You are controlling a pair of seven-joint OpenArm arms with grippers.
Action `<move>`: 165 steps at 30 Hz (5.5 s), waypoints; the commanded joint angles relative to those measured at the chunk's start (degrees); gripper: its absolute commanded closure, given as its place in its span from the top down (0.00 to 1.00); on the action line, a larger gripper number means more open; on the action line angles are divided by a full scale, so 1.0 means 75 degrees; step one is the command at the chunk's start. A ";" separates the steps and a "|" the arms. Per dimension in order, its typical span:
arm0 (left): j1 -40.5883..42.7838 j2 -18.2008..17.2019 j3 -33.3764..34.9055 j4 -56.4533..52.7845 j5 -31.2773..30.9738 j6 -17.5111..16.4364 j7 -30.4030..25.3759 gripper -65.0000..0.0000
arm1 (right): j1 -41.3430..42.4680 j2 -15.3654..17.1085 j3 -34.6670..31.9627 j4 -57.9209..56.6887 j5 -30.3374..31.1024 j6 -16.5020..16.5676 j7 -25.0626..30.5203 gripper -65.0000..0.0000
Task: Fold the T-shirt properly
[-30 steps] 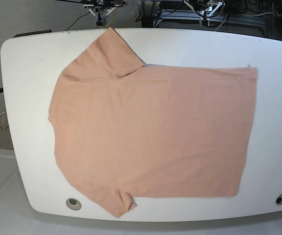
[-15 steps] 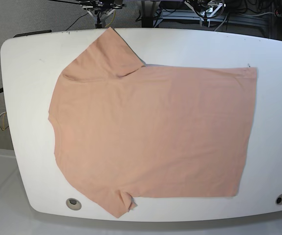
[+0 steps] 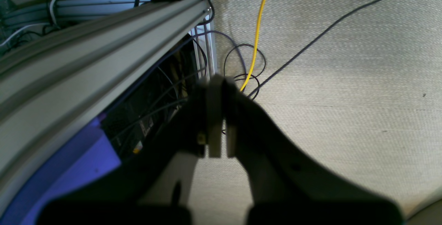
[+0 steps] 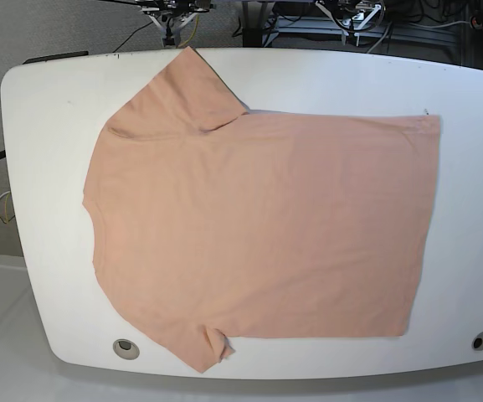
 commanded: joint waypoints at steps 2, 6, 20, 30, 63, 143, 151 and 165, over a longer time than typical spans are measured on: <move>0.0036 -0.0003 0.0018 0.0047 -0.0027 0.0018 -0.0047 0.01 | -0.0041 0.0042 0.0020 0.0107 0.0032 0.0037 0.0060 0.01; 0.0058 -0.0007 0.0045 0.0063 -0.0070 -0.0005 -0.0045 0.01 | -0.0086 0.0041 0.0022 0.0151 0.0033 0.0046 0.0059 0.01; 0.0103 -0.0002 -0.0016 0.0078 -0.0012 0.0026 -0.0074 0.00 | -0.0057 0.0036 0.0027 0.0134 0.0031 0.0031 0.0077 0.01; 0.0121 0.0018 0.0038 0.0066 -0.0023 0.0019 -0.0082 0.00 | -0.0126 0.0027 0.0025 0.0219 0.0065 0.0048 0.0077 0.01; 0.0586 -0.0026 0.0049 0.0296 -0.0190 -0.0104 -0.0243 0.01 | -0.0398 0.0036 0.0023 0.0376 0.0027 0.0072 0.0077 0.00; 0.3097 -0.1070 0.0142 0.3781 -0.0591 -0.0255 -0.0732 0.00 | -0.2894 0.0289 -0.0108 0.2644 0.0488 0.0293 0.0579 0.00; 0.4028 -0.1591 0.0127 0.5109 -0.0745 -0.0276 -0.0695 0.01 | -0.4015 0.0476 -0.0104 0.3860 0.0726 0.0356 0.0592 0.00; 0.5117 -0.1798 -0.0141 0.6641 -0.0732 -0.0303 -0.0709 0.00 | -0.4803 0.0612 -0.0065 0.5199 0.0536 0.0456 0.0568 0.00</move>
